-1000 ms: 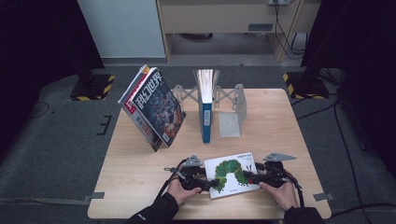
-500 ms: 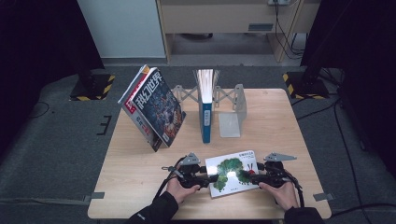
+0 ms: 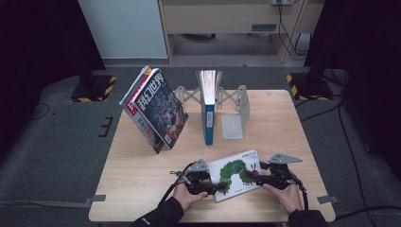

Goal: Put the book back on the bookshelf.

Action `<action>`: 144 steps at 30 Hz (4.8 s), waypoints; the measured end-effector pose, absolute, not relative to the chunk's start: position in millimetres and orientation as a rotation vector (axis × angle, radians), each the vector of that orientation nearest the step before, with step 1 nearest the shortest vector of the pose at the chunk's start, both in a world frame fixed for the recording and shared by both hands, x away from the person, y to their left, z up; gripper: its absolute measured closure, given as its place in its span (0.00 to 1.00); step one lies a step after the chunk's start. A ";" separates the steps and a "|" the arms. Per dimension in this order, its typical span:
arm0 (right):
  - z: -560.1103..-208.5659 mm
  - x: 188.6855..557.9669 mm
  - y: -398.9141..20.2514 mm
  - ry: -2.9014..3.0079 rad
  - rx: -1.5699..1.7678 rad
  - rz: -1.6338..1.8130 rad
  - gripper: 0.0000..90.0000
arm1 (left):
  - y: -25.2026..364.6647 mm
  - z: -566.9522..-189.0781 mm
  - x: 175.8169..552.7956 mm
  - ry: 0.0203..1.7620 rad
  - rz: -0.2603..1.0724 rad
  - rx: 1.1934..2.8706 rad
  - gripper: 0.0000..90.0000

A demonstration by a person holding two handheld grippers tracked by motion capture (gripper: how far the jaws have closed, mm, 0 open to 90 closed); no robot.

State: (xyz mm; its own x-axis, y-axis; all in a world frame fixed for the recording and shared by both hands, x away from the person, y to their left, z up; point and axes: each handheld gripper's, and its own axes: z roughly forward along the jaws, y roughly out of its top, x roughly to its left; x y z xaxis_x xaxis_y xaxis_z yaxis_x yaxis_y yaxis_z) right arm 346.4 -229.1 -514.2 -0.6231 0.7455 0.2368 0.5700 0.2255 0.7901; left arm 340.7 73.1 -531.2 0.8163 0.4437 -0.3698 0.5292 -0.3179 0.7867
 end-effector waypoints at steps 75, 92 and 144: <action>-539.1 350.3 -271.8 2.182 1.370 0.915 0.04 | 101.0 -450.5 350.8 0.858 0.186 1.777 0.83; -539.1 350.4 -272.0 2.183 1.371 0.914 0.03 | 63.9 -444.6 377.7 0.897 0.348 1.748 0.83; -539.1 350.2 -271.6 2.182 1.368 0.915 0.04 | 34.2 -513.7 397.9 0.977 0.520 1.748 0.82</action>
